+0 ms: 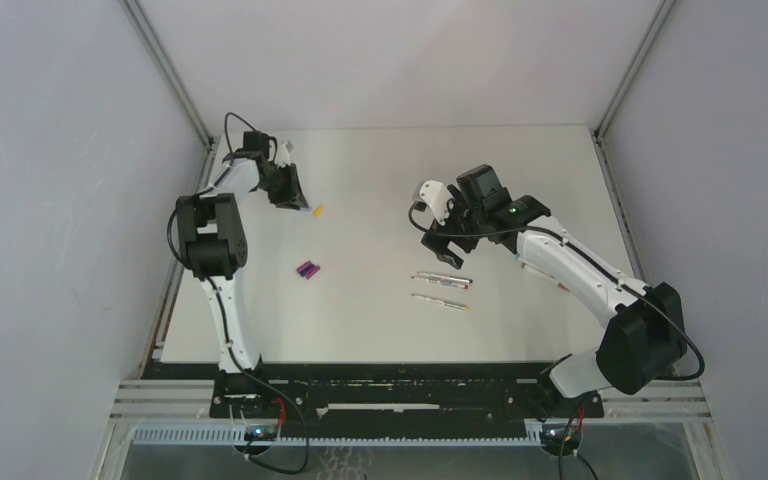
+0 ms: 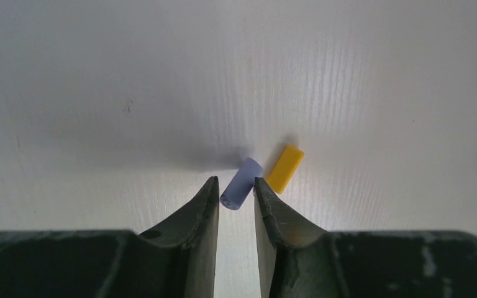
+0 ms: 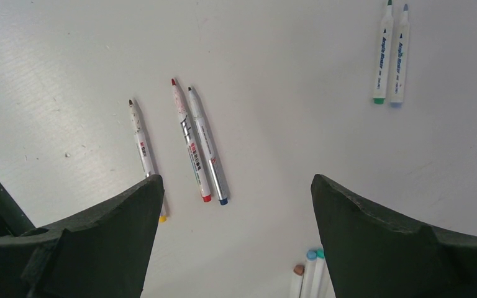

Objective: Open the pen caps
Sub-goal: Place the pen cap at the center of the board, then pick up the pen from the center of the board.

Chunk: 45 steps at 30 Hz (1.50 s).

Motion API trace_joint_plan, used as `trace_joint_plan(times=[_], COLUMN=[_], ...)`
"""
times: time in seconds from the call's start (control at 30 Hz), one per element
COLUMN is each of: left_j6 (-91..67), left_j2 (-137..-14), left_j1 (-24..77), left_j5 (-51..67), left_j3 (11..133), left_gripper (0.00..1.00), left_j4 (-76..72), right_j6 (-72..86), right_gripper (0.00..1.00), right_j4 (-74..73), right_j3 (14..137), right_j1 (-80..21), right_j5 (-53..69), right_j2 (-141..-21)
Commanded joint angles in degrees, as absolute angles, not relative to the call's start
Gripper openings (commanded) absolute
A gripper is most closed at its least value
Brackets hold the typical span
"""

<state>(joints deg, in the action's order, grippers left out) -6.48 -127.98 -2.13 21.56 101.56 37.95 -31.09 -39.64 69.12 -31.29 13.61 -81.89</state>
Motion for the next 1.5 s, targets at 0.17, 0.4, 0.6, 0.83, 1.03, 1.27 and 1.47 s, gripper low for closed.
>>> trace_joint_plan(times=[0.17,0.4,0.6,0.83,1.03,1.27,1.47], left_j6=[-8.96,-8.01,-4.71,-0.12,3.82,7.48,5.34], left_j2=[-123.94,-119.69,-110.12,-95.44,-84.59,-70.36,-62.76], left_j1=[-2.84,-3.14,-3.25,-3.19,-3.19,-3.19,-3.49], left_j5=[20.74,20.52,19.71,17.76,12.5,5.09,-1.98], left_j3=[100.28,98.56,93.92,84.18,76.08,66.39,62.88], left_gripper=[0.34,0.53,0.66,0.79,0.99,1.0,1.0], left_j4=[36.32,34.85,32.24,27.52,25.34,21.0,19.95], right_j6=[-31.9,-31.88,-31.79,-31.16,-29.92,-30.7,-30.59], right_gripper=[0.87,0.87,0.89,1.0,1.0,1.0,1.0], right_j4=[-38.8,-38.76,-36.76,-33.27,-32.66,-33.24,-34.35], right_j3=[69.35,69.32,68.3,66.73,67.07,67.94,68.33], right_j1=[-32.08,-32.17,-32.17,-31.64,-28.45,-25.64,-23.47], right_j5=[12.84,12.21,9.67,4.58,3.78,0.49,-3.32], right_j2=[-82.4,-82.27,-81.66,-79.49,-77.48,-76.12,-75.94])
